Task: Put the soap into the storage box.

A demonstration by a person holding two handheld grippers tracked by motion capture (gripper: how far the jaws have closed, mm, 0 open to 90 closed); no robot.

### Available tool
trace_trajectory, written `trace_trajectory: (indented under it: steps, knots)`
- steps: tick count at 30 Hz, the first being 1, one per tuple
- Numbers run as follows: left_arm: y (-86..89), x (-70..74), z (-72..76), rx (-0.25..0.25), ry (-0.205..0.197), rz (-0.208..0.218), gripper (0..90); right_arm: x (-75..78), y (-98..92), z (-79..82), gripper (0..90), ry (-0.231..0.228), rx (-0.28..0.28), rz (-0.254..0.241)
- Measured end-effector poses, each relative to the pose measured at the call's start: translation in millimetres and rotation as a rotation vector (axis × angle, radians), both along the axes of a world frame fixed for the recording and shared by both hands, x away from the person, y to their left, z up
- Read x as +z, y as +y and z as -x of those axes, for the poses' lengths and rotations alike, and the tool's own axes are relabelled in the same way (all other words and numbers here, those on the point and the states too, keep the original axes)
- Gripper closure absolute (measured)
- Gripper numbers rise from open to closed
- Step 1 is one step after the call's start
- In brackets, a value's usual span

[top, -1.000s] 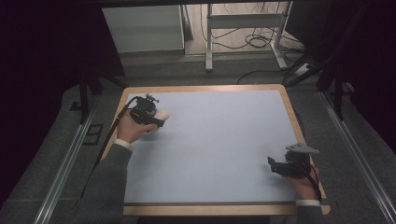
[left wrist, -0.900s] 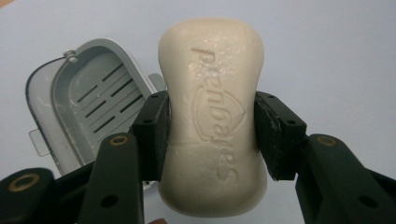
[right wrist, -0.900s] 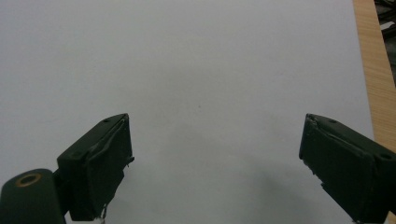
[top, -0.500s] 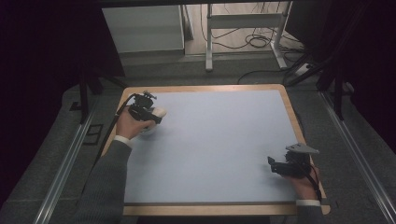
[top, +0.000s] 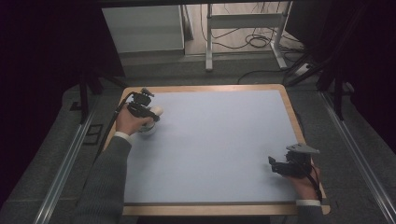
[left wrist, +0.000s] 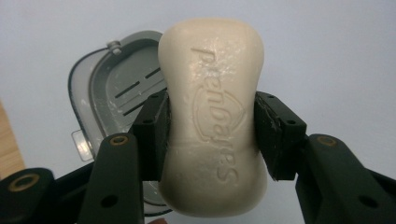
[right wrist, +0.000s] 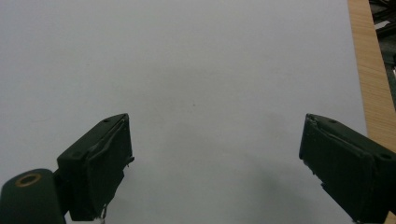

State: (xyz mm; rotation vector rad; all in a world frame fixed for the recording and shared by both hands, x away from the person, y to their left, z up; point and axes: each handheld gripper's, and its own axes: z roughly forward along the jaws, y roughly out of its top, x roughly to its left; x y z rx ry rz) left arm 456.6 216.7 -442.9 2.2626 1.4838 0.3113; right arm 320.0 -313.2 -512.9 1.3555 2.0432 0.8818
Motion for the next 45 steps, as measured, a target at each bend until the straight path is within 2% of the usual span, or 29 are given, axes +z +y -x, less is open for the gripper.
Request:
trace_trajectory:
  steps: [7,10,21,24,27,31,33,35,37,45]
  knots:
    - [5.4,-2.9,-4.6,0.03,0.005,-0.018,49.4,-0.8,-0.3,-0.3,9.3,0.001,-0.002,0.005]
    - [5.9,-6.7,-5.3,0.049,0.005,-0.039,49.4,-1.1,0.5,-0.2,9.3,0.002,-0.001,0.009]
    - [11.1,-13.8,-8.2,0.088,0.015,-0.033,49.4,-1.4,-0.2,-0.2,9.3,0.002,-0.002,0.019]
    - [11.8,-17.4,-8.6,0.099,0.011,-0.064,49.4,-1.5,0.2,-0.2,9.3,0.002,-0.002,0.021]
    - [14.1,-21.3,-9.1,0.104,0.021,-0.049,49.4,-1.7,0.8,-0.1,9.3,0.003,-0.001,0.025]
    - [14.6,-25.0,-9.1,0.107,0.026,-0.049,49.2,-2.3,1.0,-0.4,9.3,0.003,-0.001,0.027]
    - [13.5,-23.4,-7.4,0.098,0.004,-0.047,48.2,-2.7,0.9,-0.5,9.3,0.003,-0.002,0.03]
    - [12.5,-18.0,-4.5,0.099,-0.025,-0.029,43.9,-2.7,0.9,-0.5,9.3,0.005,0.0,0.03]
    - [11.4,-11.0,0.2,0.079,-0.046,-0.004,39.6,-2.5,1.2,-0.3,9.3,0.004,-0.001,0.028]
    - [4.5,3.2,23.3,-0.005,-0.096,0.056,30.7,-2.2,0.7,-1.1,9.3,0.002,0.008,0.024]
